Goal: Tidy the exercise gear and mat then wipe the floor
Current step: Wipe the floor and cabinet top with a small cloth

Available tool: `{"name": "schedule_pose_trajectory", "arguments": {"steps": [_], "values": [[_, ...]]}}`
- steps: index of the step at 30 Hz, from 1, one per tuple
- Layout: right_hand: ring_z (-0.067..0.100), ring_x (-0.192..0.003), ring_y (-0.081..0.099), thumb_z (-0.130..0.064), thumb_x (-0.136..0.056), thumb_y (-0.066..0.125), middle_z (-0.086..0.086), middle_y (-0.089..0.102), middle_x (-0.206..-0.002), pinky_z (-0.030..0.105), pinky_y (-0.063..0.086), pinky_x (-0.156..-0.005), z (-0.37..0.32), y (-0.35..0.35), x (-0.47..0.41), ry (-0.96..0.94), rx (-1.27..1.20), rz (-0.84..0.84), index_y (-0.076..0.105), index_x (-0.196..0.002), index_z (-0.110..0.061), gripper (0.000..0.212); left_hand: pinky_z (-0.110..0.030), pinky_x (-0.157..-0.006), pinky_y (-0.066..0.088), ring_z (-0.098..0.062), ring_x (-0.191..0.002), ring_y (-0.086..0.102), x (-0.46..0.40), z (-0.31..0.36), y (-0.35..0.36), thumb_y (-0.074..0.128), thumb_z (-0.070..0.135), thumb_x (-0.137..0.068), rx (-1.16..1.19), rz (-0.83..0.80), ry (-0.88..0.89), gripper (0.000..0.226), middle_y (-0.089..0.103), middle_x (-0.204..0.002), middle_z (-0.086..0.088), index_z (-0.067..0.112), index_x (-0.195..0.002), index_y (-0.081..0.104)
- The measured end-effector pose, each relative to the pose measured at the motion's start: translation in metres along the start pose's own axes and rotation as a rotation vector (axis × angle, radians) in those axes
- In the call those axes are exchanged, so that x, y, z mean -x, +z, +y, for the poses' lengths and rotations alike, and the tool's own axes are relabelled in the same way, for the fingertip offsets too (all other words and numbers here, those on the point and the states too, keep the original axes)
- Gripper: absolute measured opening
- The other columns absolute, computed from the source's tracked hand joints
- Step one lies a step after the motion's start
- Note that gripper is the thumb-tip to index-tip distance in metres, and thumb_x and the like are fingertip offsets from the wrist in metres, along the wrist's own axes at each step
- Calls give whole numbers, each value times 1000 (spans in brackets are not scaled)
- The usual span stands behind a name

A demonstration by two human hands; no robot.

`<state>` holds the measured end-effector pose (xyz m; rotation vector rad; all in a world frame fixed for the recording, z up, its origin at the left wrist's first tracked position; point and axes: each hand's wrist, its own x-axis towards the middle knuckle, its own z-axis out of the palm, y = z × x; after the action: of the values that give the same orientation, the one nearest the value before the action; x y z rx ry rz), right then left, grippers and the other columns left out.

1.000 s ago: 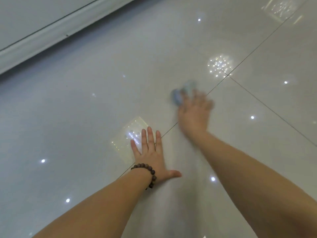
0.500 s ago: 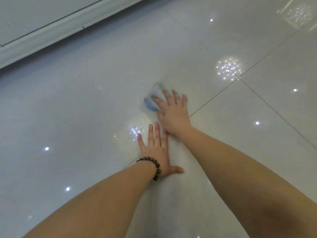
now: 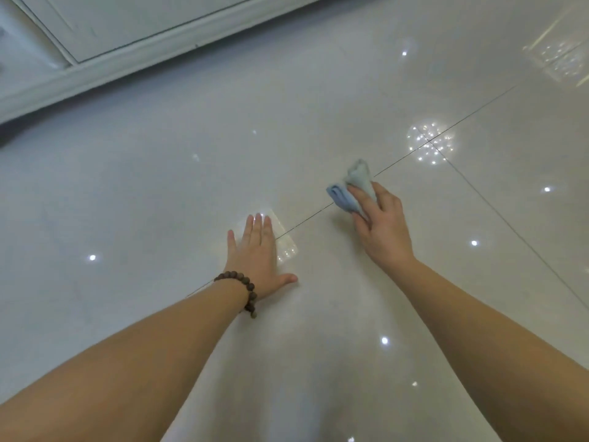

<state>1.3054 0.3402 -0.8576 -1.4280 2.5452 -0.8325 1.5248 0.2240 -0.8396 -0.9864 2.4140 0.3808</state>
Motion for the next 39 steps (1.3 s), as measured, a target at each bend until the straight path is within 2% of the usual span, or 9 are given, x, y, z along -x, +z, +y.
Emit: {"name": "schedule_pose_trajectory", "arguments": {"steps": [4,8,15,19,22,27,31,37,39], "values": [[38,-136,25,-47,-84,46,12,26,-153,55,22,-111,-19,28,20,-48,231,-176,41,-140,-39,57,-58,-116,-4,-26,-143,-28,18,-47,15,47,85,-68,22,-57,-103,133,-31,-154,-12,6,-145,-27],[30,-146,-5,-72,-83,39,-1,0,-161,56,-8,-115,-40,79,12,285,271,-257,14,-147,-47,73,-59,-114,-10,-21,-138,-37,14,-80,48,50,94,-50,57,-149,-77,150,-46,-145,-4,12,-137,-41],[30,-143,24,-52,-89,32,4,32,-153,56,7,-115,-121,122,69,-318,273,-393,37,-143,-35,57,-62,-112,-12,-23,-131,-45,6,-96,58,47,98,-42,28,-167,-10,153,-56,-133,-1,15,-127,-50],[28,-144,18,-43,-89,35,5,25,-156,50,3,-117,-13,69,36,275,363,-152,35,-144,-30,57,-62,-110,-13,-26,-137,-38,7,-95,59,54,94,-44,34,-154,-6,157,-46,-146,-5,12,-137,-41],[35,-136,30,-46,-85,33,13,34,-150,55,17,-112,-29,69,42,583,326,-23,44,-138,-19,60,-63,-111,-11,-26,-138,-37,10,-94,59,55,93,-46,28,-149,-1,155,-43,-148,-5,12,-139,-39],[39,-129,40,-42,-87,47,15,49,-140,58,23,-108,-148,124,172,63,277,-181,56,-126,-18,47,-65,-110,-12,-26,-138,-37,10,-96,59,62,85,-54,61,-130,13,150,-43,-148,-5,11,-140,-37],[34,-128,40,-35,-80,54,12,51,-138,54,24,-109,-113,98,206,-190,263,-304,50,-124,-24,45,-64,-110,-13,-27,-139,-35,13,-97,58,59,90,-47,48,-122,22,155,-40,-150,-7,11,-141,-36],[42,-128,39,-36,-79,38,20,44,-141,55,27,-108,-52,65,154,448,311,-49,55,-126,-10,56,-64,-111,-10,-26,-139,-34,16,-95,58,58,92,-46,26,-116,18,156,-39,-151,-7,11,-141,-36],[43,-129,38,-34,-80,40,20,45,-141,57,24,-108,-91,89,172,364,295,-54,56,-125,-10,53,-63,-111,-10,-25,-140,-33,16,-96,57,57,90,-50,34,-108,16,152,-37,-152,-6,11,-142,-34]]}}
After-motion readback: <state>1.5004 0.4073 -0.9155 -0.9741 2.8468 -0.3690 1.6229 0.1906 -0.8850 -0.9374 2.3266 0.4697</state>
